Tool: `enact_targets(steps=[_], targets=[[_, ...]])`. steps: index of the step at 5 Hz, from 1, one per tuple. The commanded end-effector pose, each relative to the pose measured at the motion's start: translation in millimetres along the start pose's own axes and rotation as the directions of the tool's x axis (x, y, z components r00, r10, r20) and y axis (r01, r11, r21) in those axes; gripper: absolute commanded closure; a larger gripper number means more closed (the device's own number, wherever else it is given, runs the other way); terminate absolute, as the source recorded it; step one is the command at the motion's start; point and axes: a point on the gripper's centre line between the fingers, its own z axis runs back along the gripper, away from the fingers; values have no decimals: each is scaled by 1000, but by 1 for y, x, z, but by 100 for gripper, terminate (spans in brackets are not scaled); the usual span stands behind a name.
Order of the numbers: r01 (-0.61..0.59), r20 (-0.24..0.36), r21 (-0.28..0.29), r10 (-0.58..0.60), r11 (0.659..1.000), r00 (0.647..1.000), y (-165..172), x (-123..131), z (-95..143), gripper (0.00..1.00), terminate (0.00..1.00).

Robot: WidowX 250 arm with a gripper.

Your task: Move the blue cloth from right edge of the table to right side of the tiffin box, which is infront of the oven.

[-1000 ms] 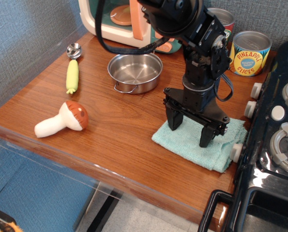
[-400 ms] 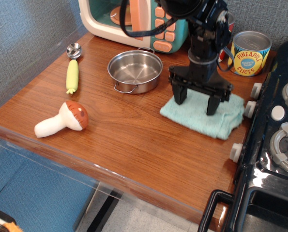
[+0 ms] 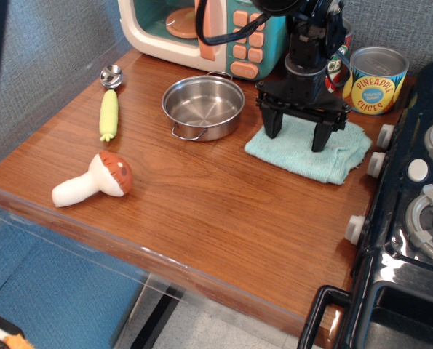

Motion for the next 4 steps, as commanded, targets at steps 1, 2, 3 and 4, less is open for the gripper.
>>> enact_targets(steps=[1,2,3,4], targets=[[-18,29,-22,19,1000,999,0,10,20,0,0],[-22,41,-81,25,996,999,-4,27,55,0,0],[2,34,-104,1,995,999,-2,32,69,0,0],[31,-5,-89,-31,996,999,3,25,65,0,0]])
